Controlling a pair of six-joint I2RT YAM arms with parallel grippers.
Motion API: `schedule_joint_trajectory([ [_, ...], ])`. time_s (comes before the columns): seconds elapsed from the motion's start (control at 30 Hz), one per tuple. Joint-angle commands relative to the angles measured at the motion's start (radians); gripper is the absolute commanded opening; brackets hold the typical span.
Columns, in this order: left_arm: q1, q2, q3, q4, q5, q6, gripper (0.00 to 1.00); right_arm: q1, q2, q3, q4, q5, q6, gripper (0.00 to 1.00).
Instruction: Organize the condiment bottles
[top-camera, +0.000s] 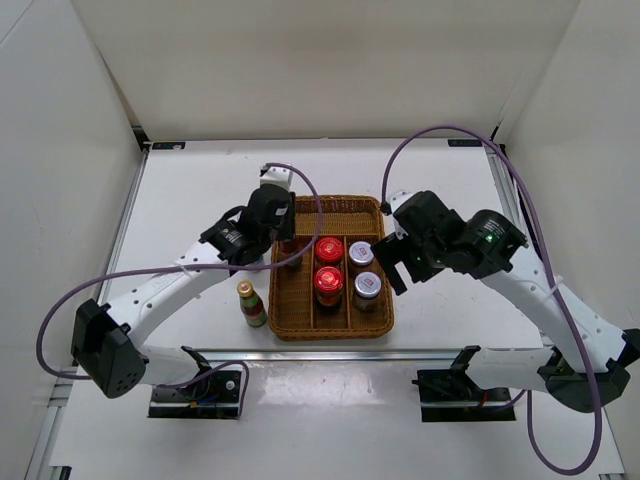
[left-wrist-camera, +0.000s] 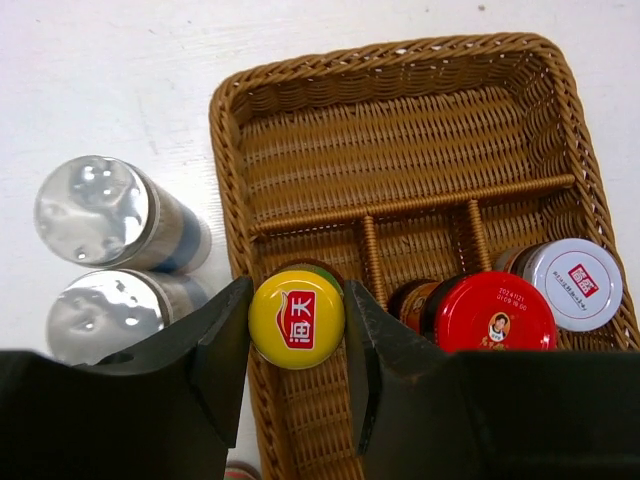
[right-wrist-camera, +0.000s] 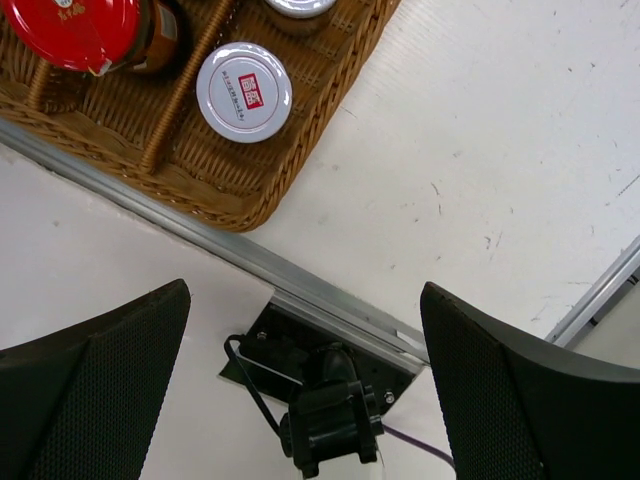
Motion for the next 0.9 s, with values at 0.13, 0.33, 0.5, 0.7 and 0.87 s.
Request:
schedule_joint_trajectory([
  [0.13,-0.042,0.034,-0.017,0.184,-0.052,-0.036,0.11,-0.002,-0.038,0.090,-0.100,0.033,0.002,0.99],
  [0.33,-0.060,0.066,-0.036,0.166,-0.105,-0.059,0.29,-0.002,-0.047,0.116,-0.145,0.042,-0.008,0.99],
  [0.5,-0.060,0.076,0.021,0.109,-0.115,-0.059,0.94,-0.002,-0.034,0.116,-0.145,0.062,-0.047,0.99],
  [0.7,-0.060,0.076,0.208,-0.031,-0.135,0.010,1.00,-0.002,0.058,0.156,-0.071,0.071,-0.139,0.99],
  [0.87,-0.060,0.022,0.300,-0.150,-0.167,0.034,1.00,-0.048,0.128,0.141,-0.005,0.082,-0.091,0.99],
])
